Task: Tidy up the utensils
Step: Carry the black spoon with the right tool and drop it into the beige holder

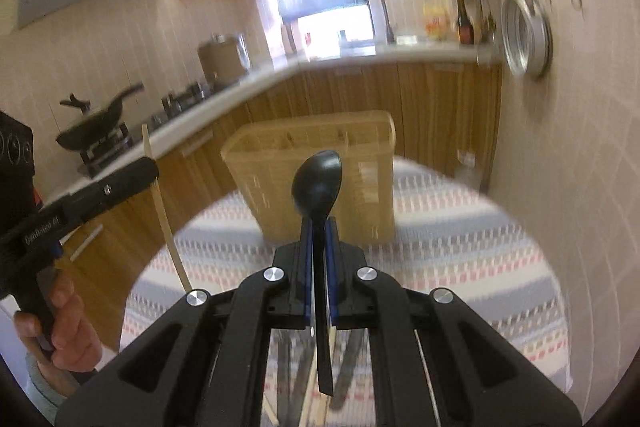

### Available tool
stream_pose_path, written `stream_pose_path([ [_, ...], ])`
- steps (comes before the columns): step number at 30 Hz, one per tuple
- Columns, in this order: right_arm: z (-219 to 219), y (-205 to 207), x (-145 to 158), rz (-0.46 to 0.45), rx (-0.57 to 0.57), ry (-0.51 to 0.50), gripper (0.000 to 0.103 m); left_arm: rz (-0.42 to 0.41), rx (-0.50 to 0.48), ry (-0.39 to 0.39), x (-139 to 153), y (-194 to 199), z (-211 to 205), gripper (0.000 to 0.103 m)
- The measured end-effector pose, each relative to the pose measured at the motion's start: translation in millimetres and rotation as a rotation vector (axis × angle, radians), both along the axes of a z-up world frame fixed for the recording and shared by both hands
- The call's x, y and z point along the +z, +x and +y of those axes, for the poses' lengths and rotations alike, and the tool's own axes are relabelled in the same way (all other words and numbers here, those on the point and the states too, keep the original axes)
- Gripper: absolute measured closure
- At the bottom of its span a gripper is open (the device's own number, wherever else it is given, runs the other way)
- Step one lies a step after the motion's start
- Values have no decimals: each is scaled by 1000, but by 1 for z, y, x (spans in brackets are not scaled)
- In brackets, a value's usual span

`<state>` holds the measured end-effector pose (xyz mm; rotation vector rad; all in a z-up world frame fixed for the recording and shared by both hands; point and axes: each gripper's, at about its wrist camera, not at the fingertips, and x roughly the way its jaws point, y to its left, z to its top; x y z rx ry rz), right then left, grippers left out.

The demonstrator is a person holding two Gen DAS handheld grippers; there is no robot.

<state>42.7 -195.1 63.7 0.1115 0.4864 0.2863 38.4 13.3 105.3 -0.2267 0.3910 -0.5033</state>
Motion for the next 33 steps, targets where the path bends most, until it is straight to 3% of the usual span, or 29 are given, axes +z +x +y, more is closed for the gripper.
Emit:
stream_pose_path([
  [7, 5, 34, 38, -137, -33, -2, 98, -151, 26, -8, 51, 23, -2, 101],
  [14, -21, 95, 52, -226, -72, 93, 98, -237, 72, 19, 72, 71, -9, 101],
  [24, -36, 162, 19, -271, -85, 164, 98, -254, 129, 111, 55, 138, -17, 101],
  [33, -25, 158, -11, -359, -108, 105, 98, -259, 138, 134, 33, 150, -18, 101],
])
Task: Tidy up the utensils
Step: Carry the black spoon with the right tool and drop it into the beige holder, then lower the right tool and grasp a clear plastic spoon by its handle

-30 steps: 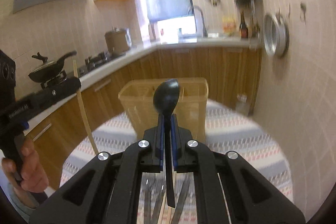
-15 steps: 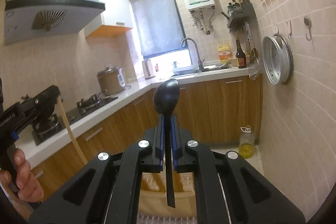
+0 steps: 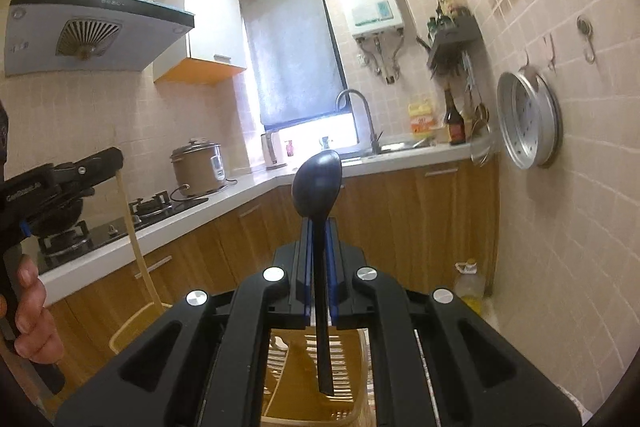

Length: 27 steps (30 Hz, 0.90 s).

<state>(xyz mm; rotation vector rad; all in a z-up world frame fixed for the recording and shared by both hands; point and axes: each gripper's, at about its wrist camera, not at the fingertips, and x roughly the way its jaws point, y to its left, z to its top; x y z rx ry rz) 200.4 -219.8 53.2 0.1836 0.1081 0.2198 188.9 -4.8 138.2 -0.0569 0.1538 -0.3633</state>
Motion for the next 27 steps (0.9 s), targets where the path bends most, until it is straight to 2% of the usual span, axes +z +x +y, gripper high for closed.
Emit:
stream_pose_path([
  [7, -2, -15, -15, -31, 23, 17, 98, 38, -17, 25, -26, -5, -4, 100],
  [12, -5, -35, -18, -48, 35, 10, 97, 59, -14, 35, -34, -14, -2, 100],
  [13, -7, -42, -18, -44, 28, 14, 93, 67, -18, 31, -34, -17, 0, 100],
  [14, -9, -45, -16, -41, 22, 18, 79, 73, -20, 23, -34, -22, 3, 97],
  [15, -13, -52, -15, -43, 16, 26, 70, 77, -23, 19, -34, -25, 5, 95],
  [16, -15, -59, -13, -48, 6, 34, 53, 79, -27, 11, -32, -30, 8, 90],
  [17, -17, -63, -10, -49, 3, 34, 49, 79, -26, 4, -30, -34, 10, 86],
  [21, -16, -82, 2, -29, 21, -2, 49, 73, -19, -6, -21, -52, 17, 83],
  [24, -15, -96, 12, 32, 40, -22, 49, 73, -10, -13, -13, -70, 22, 81],
  [27, -14, -103, 15, 174, 24, -54, 44, 90, -5, -4, -7, -89, 24, 71],
])
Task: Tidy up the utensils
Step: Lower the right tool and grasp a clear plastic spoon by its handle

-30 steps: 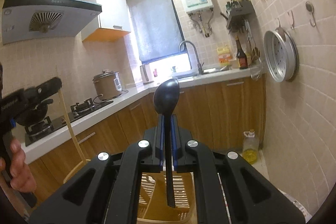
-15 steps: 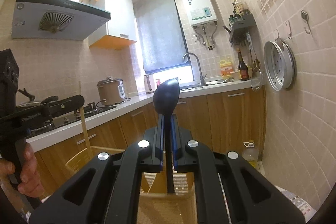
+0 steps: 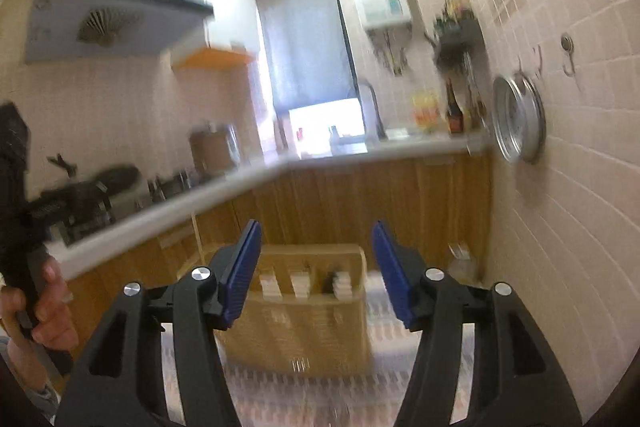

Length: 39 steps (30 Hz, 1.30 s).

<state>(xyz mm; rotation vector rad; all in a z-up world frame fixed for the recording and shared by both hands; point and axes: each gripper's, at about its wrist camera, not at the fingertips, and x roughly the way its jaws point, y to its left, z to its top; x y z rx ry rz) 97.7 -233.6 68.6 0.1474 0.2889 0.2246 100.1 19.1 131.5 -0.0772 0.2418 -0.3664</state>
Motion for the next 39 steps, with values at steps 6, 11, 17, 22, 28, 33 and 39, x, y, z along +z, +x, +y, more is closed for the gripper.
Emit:
stream_pose_path([
  [6, 10, 11, -33, 432, 44, -85, 44, 158, 11, 21, -11, -24, 4, 65],
  [11, 6, 21, -81, 705, 9, -94, 32, 356, -7, -24, -45, -23, 22, 59],
  [17, 1, 23, -104, 768, -22, -117, 22, 619, -98, -81, -100, -8, 32, 57],
  [22, 0, 30, -95, 723, 7, -103, 17, 777, -220, -119, -142, 7, 19, 71],
  [28, -2, 51, -97, 779, 60, -82, 66, 852, -286, -139, -167, 20, 1, 72],
  [33, 3, 63, -111, 790, 125, -68, 66, 887, -296, -122, -181, 30, -6, 72],
  [39, 5, 75, -126, 789, 146, -58, 66, 909, -326, -141, -194, 41, -13, 72],
])
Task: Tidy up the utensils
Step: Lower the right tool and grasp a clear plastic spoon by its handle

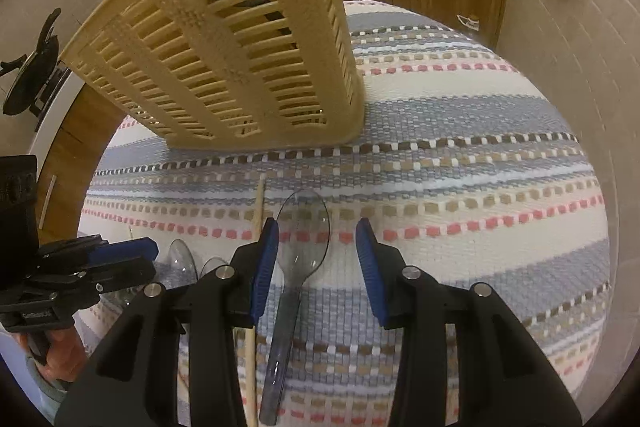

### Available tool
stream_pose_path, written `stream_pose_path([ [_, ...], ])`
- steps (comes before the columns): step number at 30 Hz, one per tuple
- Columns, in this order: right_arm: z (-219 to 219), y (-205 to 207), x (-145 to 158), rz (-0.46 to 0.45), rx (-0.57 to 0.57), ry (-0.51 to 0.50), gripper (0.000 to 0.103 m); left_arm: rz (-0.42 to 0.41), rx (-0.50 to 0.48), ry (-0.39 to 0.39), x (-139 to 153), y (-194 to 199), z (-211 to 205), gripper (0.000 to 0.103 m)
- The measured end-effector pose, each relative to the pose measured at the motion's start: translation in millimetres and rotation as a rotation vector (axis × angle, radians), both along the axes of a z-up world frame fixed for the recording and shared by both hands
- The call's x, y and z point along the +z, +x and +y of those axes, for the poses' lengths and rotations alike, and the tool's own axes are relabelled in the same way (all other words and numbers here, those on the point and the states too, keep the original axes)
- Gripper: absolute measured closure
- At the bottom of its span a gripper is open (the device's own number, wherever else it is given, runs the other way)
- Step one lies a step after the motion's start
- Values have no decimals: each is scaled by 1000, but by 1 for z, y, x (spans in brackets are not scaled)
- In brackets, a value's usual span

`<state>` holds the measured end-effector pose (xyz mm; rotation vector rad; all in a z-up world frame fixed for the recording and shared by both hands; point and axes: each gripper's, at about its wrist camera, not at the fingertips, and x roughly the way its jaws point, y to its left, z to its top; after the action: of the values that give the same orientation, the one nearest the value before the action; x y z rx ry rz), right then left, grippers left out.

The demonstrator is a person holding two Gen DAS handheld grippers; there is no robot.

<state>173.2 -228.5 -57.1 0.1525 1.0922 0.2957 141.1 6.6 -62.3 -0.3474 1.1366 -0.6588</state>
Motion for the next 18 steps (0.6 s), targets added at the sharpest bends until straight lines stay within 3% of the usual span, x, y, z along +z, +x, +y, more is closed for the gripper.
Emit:
stream_pose_path([
  [7, -2, 5, -6, -5, 15, 29, 66, 20, -36, -34, -15, 6, -12, 72],
  [9, 0, 6, -7, -10, 11, 20, 69, 7, -40, -39, -17, 7, -18, 72],
  [12, 2, 7, -8, -6, 37, 26, 83, 3, -46, -49, -18, 7, -23, 72],
  [13, 2, 8, -8, -8, 42, 14, 86, 1, -45, -47, -20, 10, -27, 75],
  [16, 5, 7, -10, -12, 65, 23, 96, 10, -47, -24, -24, 13, -33, 98],
  [18, 7, 6, -10, -25, 67, 17, 97, 7, -45, -23, -27, 15, -32, 101],
])
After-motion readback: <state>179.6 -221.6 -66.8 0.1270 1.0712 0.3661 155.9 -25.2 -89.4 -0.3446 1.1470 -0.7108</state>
